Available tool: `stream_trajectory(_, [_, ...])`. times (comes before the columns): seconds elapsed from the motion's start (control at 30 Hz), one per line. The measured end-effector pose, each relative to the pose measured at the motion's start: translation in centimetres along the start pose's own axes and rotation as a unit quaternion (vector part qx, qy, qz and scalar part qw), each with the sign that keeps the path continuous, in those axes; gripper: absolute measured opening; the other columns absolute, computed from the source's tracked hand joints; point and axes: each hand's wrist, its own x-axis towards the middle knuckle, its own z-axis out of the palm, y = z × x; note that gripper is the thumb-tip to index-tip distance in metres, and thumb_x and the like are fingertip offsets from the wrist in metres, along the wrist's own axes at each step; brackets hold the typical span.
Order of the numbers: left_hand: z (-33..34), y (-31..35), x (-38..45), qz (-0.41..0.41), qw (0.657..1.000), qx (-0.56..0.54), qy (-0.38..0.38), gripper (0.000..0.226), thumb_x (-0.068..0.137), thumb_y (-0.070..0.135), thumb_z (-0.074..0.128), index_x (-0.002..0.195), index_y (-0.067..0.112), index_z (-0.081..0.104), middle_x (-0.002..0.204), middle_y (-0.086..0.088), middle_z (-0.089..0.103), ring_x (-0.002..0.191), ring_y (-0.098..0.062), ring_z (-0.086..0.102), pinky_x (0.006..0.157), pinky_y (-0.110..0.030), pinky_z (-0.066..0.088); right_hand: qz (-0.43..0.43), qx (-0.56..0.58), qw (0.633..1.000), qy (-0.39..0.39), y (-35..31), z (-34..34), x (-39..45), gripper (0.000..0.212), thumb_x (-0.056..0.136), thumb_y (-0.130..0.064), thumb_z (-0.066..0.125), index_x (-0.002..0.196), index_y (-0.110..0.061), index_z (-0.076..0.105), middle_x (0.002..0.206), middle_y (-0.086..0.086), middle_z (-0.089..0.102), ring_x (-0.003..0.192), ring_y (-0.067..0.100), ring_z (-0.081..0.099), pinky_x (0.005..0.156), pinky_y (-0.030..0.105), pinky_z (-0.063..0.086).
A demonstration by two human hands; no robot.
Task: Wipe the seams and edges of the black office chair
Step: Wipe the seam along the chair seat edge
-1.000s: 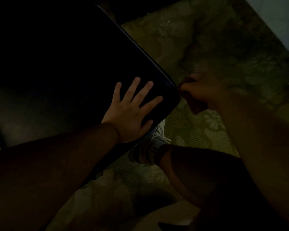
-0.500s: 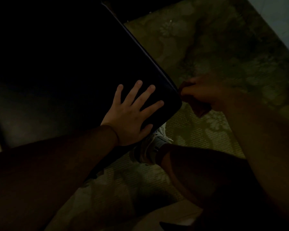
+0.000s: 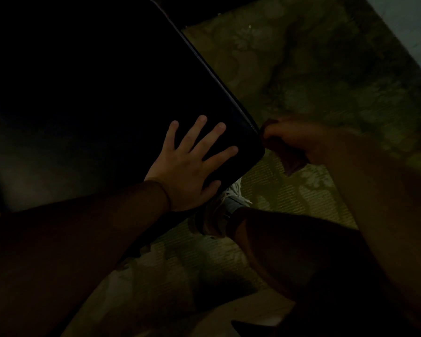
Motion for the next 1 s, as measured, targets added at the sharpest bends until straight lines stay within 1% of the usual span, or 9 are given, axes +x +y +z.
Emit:
stream_trajectory(0.17, [0.0,0.0,0.1,-0.001,1.000,-0.002,0.000,0.076,0.091,0.067,0.026,0.160,0.037,0.010,0.170,-0.011,0.000,0.154,-0.042,0.001,0.113,-0.074,0.013,0.004,0.004,1.000,0.007,0.0,-0.1,0.3,0.014,0.092,-0.021,0.061,0.103,-0.014,0.064,0.086,0.008,0.063,0.075,0.020,0.060,0.064,0.030,0.050])
stream_trajectory(0.27, [0.0,0.1,0.1,-0.004,1.000,0.000,0.002,0.076,0.092,0.067,0.027,0.160,0.037,0.011,0.170,-0.010,0.001,0.154,-0.042,0.001,0.113,-0.074,0.013,0.019,0.003,1.000,-0.002,0.0,0.0,0.2,0.008,0.093,-0.021,0.058,0.093,-0.015,0.063,0.081,0.007,0.061,0.070,0.018,0.058,0.060,0.029,0.048])
stream_trajectory(0.4, [-0.1,0.1,0.2,-0.005,1.000,-0.001,0.005,0.076,0.092,0.066,0.027,0.160,0.037,0.012,0.170,-0.011,0.003,0.154,-0.042,0.003,0.113,-0.074,0.014,-0.020,-0.012,1.000,0.006,-0.3,-0.5,0.2,0.016,0.092,-0.018,0.062,0.107,-0.020,0.059,0.092,0.007,0.062,0.079,0.019,0.061,0.064,0.030,0.050])
stream_trajectory(0.5, [-0.1,0.1,0.3,-0.007,1.000,-0.002,0.007,0.075,0.092,0.067,0.028,0.160,0.037,0.014,0.170,-0.011,0.003,0.154,-0.042,0.003,0.113,-0.073,0.014,-0.061,-0.040,0.997,0.024,-0.7,-0.8,0.0,0.018,0.093,-0.016,0.062,0.105,-0.026,0.054,0.088,0.000,0.057,0.076,0.014,0.057,0.059,0.026,0.046])
stream_trajectory(0.63, [-0.1,0.1,0.4,-0.009,1.000,-0.003,0.006,0.076,0.092,0.067,0.027,0.160,0.037,0.013,0.170,-0.011,0.003,0.155,-0.042,0.002,0.113,-0.073,0.013,-0.090,-0.062,0.994,0.000,-0.8,-1.0,-0.2,0.010,0.091,-0.014,0.065,0.092,-0.024,0.063,0.089,0.003,0.064,0.078,0.015,0.062,0.063,0.027,0.050])
stream_trajectory(0.77, [0.0,0.1,0.5,-0.012,1.000,-0.001,0.007,0.076,0.092,0.067,0.027,0.160,0.038,0.011,0.170,-0.010,0.001,0.155,-0.042,0.002,0.113,-0.073,0.013,-0.120,-0.074,0.989,0.051,-0.9,-1.0,0.0,0.016,0.089,-0.014,0.067,0.101,-0.022,0.059,0.086,0.000,0.059,0.073,0.011,0.057,0.056,0.024,0.045])
stream_trajectory(0.87, [0.0,0.1,0.6,-0.013,1.000,0.001,0.009,0.076,0.092,0.067,0.026,0.160,0.037,0.011,0.170,-0.011,0.002,0.155,-0.042,0.002,0.113,-0.073,0.014,-0.139,-0.098,0.984,0.044,-1.0,-1.1,0.0,0.013,0.086,-0.014,0.070,0.090,-0.022,0.062,0.082,0.003,0.062,0.069,0.014,0.059,0.051,0.023,0.045])
stream_trajectory(0.93, [0.0,0.1,0.6,-0.014,1.000,0.000,0.011,0.076,0.092,0.067,0.027,0.160,0.037,0.012,0.170,-0.011,0.003,0.154,-0.042,0.003,0.113,-0.073,0.015,-0.150,-0.114,0.980,0.062,-0.9,-1.2,0.1,0.014,0.085,-0.017,0.071,0.083,-0.025,0.060,0.082,0.003,0.061,0.073,0.016,0.059,0.053,0.024,0.044])
stream_trajectory(1.0, [-0.1,0.2,0.6,-0.015,1.000,-0.002,0.012,0.075,0.092,0.066,0.026,0.160,0.037,0.012,0.170,-0.011,0.003,0.155,-0.042,0.003,0.113,-0.073,0.015,-0.158,-0.119,0.977,0.078,-0.8,-1.3,0.2,0.012,0.084,-0.017,0.071,0.083,-0.025,0.061,0.082,0.003,0.061,0.074,0.016,0.060,0.055,0.025,0.044])
